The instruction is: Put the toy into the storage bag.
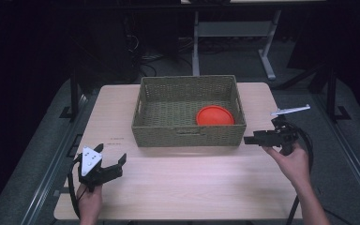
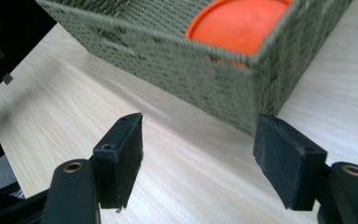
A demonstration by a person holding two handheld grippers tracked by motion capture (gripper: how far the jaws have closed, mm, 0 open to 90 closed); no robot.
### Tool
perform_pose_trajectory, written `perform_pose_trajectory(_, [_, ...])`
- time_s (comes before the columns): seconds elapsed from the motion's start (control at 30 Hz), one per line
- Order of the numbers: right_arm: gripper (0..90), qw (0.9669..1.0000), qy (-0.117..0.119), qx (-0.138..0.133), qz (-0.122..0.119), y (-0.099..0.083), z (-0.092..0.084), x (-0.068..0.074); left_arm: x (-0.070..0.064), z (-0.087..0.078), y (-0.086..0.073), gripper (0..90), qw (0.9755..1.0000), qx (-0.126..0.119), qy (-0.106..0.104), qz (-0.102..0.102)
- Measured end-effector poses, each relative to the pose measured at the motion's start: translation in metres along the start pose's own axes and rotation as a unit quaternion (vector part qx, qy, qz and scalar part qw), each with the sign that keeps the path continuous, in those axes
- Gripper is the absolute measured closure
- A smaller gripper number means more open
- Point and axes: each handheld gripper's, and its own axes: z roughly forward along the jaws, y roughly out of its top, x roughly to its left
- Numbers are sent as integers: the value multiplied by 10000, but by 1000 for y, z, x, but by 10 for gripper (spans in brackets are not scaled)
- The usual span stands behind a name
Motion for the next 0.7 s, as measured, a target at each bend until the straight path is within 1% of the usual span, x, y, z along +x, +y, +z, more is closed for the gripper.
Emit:
perform_pose_trajectory(0.1, [316, 10000, -23, 42, 32, -8, 0, -2, 0, 0, 0, 128, 10000, 8, -1, -3])
perform_pose_trajectory(0.2, [314, 10000, -2, -27, 31, -16, -1, -5, 0, 0, 0, 127, 10000, -5, -4, -5])
perform_pose_trajectory(0.27, [313, 10000, -31, -80, 43, -22, -1, -6, 0, 0, 0, 128, 10000, 0, 1, -4])
perform_pose_trajectory(0.33, [306, 9999, 3, -85, 77, -27, -1, -8, 0, 0, 0, 127, 10000, -5, -2, -9])
perform_pose_trajectory(0.4, [303, 9999, -65, -75, 66, -33, -1, -8, 0, 0, 0, 128, 10000, -5, 1, -17])
perform_pose_trajectory(0.5, [298, 9999, -79, -68, 49, -41, -1, -8, 0, 0, 0, 128, 10000, 6, -2, -5])
perform_pose_trajectory(0.53, [294, 9999, -134, -59, -7, -45, -2, -6, 0, 0, 0, 127, 10000, 6, -1, -2])
perform_pose_trajectory(0.57, [298, 9999, -146, -79, -30, -48, -2, -5, 0, 0, 0, 128, 10000, 4, -1, -3])
perform_pose_trajectory(0.63, [299, 9998, -94, -164, -47, -58, -3, -1, 0, 1, 0, 128, 10000, -2, -7, -10])
perform_pose_trajectory(0.7, [292, 9988, -180, -416, -199, -75, -5, 6, 0, 1, 0, 128, 10000, -5, -18, -1])
